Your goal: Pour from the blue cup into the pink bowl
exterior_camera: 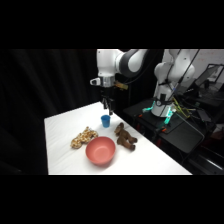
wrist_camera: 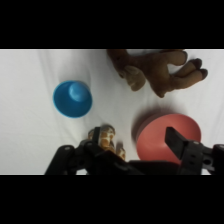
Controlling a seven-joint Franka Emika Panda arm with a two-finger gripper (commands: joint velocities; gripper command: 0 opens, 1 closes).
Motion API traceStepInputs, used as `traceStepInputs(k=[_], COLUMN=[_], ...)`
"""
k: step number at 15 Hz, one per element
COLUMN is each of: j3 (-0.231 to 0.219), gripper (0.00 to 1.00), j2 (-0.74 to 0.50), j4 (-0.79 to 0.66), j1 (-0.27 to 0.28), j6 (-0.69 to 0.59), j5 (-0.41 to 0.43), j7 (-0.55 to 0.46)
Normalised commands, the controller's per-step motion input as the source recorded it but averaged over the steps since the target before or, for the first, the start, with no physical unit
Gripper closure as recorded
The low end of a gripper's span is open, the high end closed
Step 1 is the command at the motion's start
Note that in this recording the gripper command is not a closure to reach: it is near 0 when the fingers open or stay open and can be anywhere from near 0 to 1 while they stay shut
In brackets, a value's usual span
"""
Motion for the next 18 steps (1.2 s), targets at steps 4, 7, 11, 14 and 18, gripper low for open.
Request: traceStepInputs(k=[4,7,11,14,18], j3=[-0.032,0.009,0.055,0.023,-0.013], gripper=[0.00,0.00,0.00,0.00,0.00], j2=[-0.01,0.13,0.26,0.29,0.23], j4=[-0.23,-0.08,-0.01,0.04,0.08], j1=[-0.040,-0.024,-0.052,-0.057,-0.034], j6=[0.45,0.44,0.53,0.43,0.25], j5=[0.221,0.260,0.149,0.056,0.035], j7=[-0.30,-0.24,-0.07,-0.01,0.01])
